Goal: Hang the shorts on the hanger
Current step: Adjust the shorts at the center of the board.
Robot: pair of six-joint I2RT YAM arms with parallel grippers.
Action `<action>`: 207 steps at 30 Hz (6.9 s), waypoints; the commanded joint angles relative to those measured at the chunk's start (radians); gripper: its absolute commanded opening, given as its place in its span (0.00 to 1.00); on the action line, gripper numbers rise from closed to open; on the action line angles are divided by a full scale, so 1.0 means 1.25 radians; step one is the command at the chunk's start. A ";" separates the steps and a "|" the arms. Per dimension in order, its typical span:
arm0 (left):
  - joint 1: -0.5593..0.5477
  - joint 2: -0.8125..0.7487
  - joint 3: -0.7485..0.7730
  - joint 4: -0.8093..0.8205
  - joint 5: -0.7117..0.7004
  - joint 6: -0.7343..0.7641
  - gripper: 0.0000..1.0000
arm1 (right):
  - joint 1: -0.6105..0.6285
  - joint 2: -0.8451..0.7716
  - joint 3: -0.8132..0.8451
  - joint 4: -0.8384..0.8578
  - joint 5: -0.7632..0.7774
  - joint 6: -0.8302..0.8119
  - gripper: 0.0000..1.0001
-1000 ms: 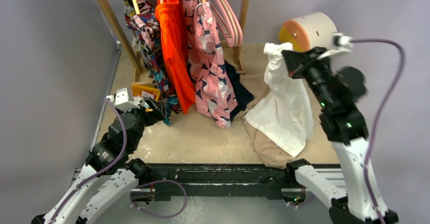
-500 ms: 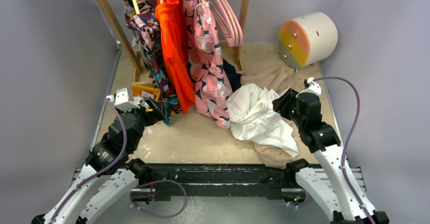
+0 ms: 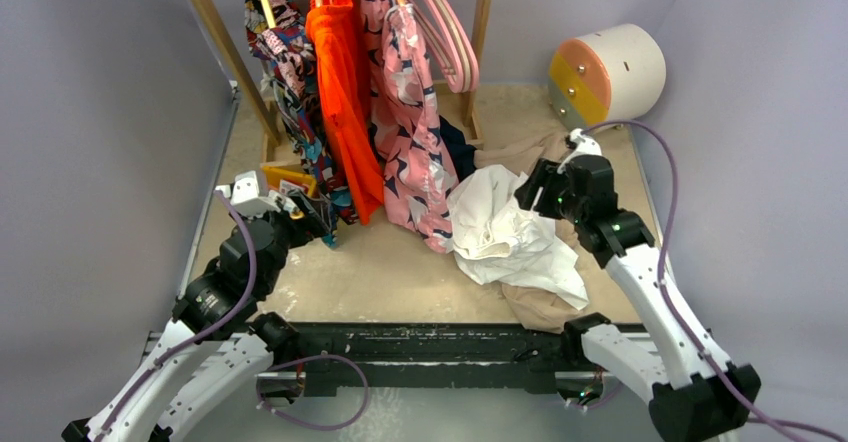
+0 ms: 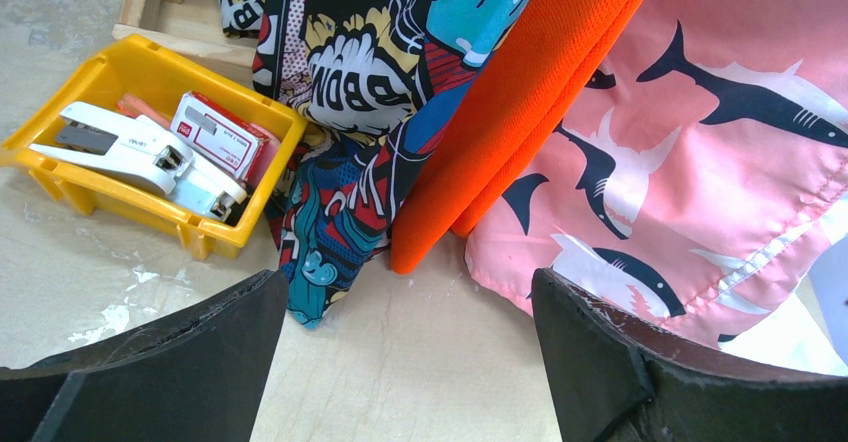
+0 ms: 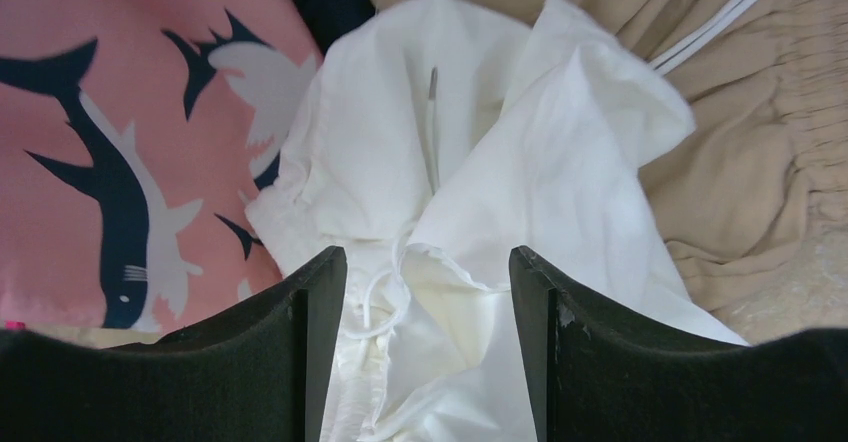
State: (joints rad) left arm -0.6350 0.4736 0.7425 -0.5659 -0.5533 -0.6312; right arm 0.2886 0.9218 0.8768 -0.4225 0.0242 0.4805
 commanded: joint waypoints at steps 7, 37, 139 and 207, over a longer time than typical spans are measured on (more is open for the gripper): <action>0.004 0.013 0.012 0.022 0.004 0.011 0.90 | 0.186 0.069 0.152 -0.116 -0.087 -0.073 0.71; 0.004 0.007 0.010 0.022 0.012 0.008 0.90 | 0.357 0.128 0.237 -0.444 0.199 0.010 0.64; 0.002 0.208 0.116 0.453 0.854 -0.019 0.90 | 0.555 -0.089 0.615 -0.233 -0.251 -0.285 0.00; -0.450 0.182 0.590 0.087 0.200 0.166 0.00 | 0.555 -0.042 0.646 0.210 -0.107 -0.298 0.00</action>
State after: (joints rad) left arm -1.1938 0.7090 1.4265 -0.4236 -0.2932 -0.4751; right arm 0.9771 0.8474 1.6321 -0.2634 -0.0494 0.1421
